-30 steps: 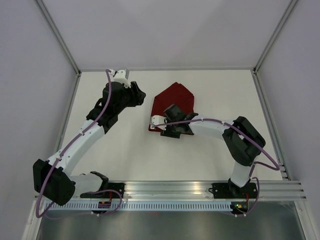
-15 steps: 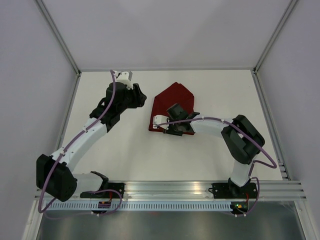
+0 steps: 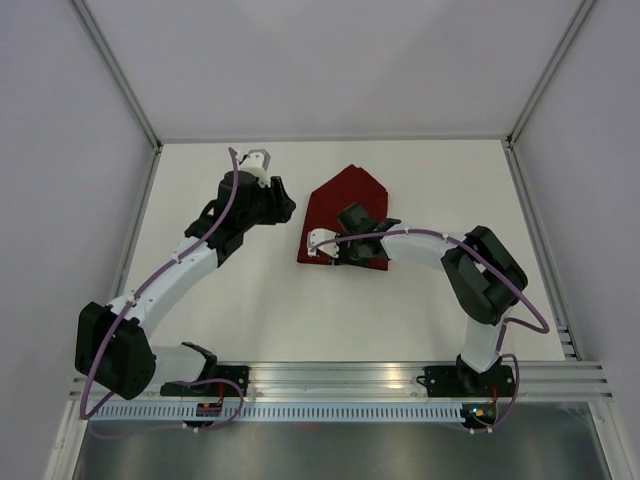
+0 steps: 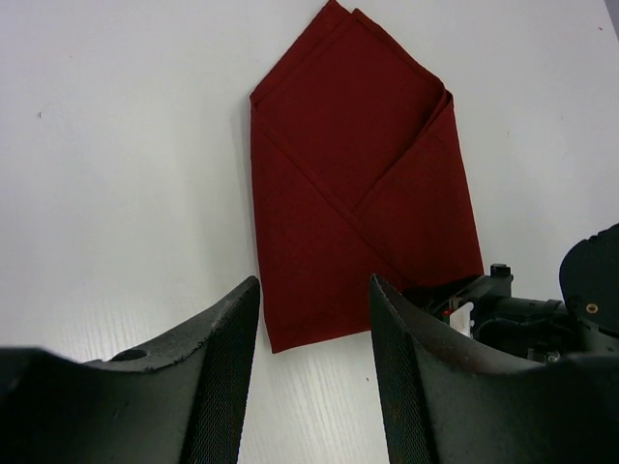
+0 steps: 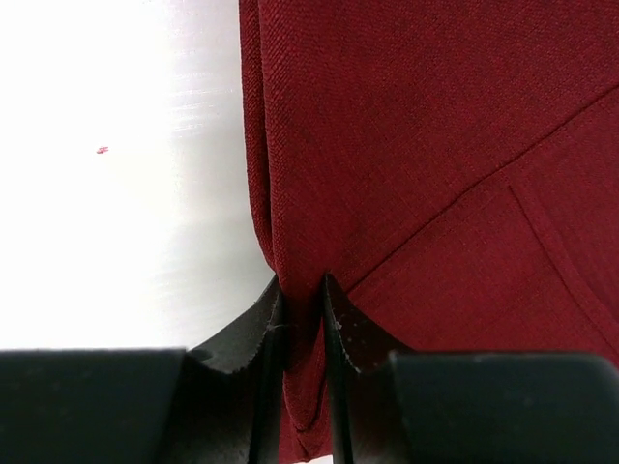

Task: Fold the napkin, place the utensils inside, and roll it up
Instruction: Roll the napkin with the utensil

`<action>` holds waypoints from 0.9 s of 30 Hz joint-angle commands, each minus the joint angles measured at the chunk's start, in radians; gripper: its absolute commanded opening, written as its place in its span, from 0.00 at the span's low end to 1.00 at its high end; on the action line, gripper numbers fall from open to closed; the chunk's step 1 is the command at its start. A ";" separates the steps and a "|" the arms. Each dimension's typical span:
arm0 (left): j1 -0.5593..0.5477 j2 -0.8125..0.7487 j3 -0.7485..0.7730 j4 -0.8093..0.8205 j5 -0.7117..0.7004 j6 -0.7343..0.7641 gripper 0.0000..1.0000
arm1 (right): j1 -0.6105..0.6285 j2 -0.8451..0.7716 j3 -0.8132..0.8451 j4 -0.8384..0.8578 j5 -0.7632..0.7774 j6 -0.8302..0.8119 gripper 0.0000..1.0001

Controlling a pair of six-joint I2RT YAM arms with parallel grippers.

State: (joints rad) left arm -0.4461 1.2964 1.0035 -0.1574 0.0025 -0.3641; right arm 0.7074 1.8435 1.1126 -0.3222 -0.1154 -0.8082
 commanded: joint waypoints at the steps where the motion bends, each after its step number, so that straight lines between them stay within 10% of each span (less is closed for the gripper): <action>1: 0.001 -0.014 -0.011 0.030 0.008 0.017 0.54 | -0.028 0.078 0.021 -0.158 -0.110 -0.019 0.19; 17: -0.138 -0.155 -0.333 0.255 -0.082 0.027 0.54 | -0.194 0.235 0.268 -0.621 -0.428 -0.186 0.17; 27: -0.420 -0.088 -0.399 0.396 -0.291 0.256 0.52 | -0.233 0.336 0.378 -0.776 -0.468 -0.258 0.17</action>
State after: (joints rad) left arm -0.7914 1.1790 0.6155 0.1165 -0.1802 -0.2569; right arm 0.4805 2.0960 1.5036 -0.9627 -0.5884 -1.0111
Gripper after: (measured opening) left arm 0.535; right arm 0.225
